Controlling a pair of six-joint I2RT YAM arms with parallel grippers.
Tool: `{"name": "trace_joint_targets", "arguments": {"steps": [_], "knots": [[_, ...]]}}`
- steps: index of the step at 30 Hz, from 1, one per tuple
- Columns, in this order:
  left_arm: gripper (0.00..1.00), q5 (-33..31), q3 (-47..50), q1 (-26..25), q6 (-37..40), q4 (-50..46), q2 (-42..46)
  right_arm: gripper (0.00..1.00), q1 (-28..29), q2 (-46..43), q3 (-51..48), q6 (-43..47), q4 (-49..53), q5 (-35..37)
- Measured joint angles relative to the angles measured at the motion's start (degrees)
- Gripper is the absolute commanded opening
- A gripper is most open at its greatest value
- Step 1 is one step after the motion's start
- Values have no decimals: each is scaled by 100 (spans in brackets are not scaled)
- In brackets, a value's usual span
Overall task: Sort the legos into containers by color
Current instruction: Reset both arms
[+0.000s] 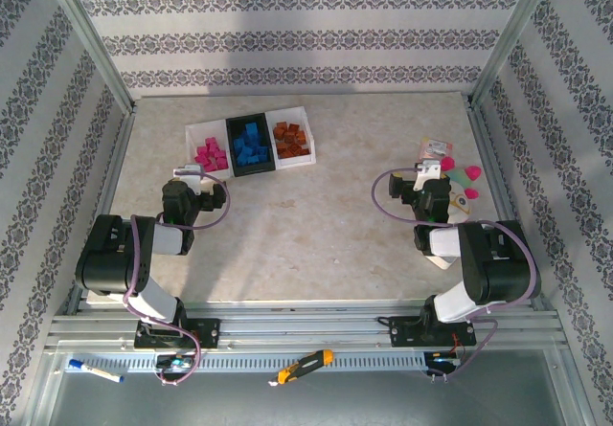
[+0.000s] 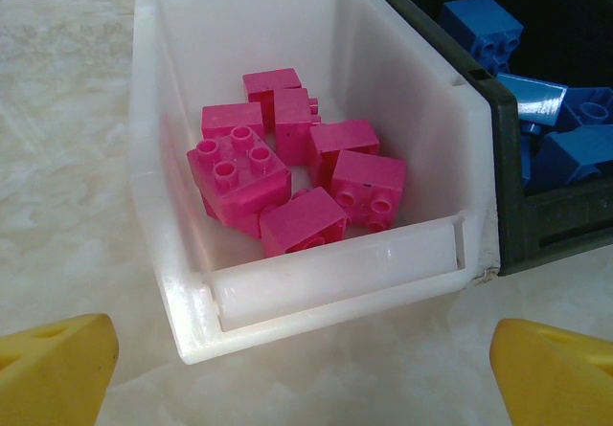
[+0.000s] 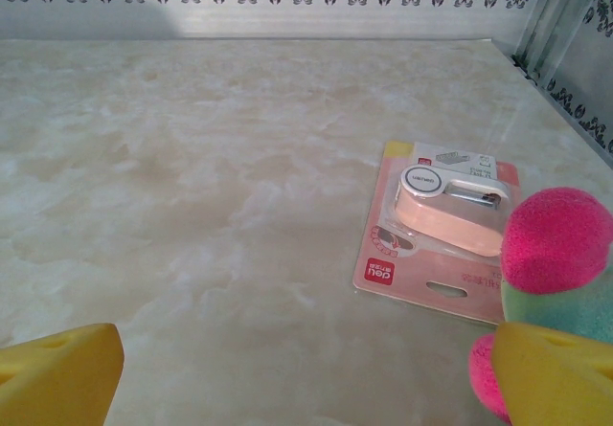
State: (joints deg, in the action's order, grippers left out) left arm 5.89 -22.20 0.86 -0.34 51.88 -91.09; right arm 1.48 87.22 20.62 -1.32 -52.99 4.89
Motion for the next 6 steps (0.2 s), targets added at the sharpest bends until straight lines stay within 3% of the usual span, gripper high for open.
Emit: {"name": "trace_joint_targets", "arguments": {"steps": [6], "knots": [[99,13,0,0,0,0,0,98,0,0,0,0,0,0]]}}
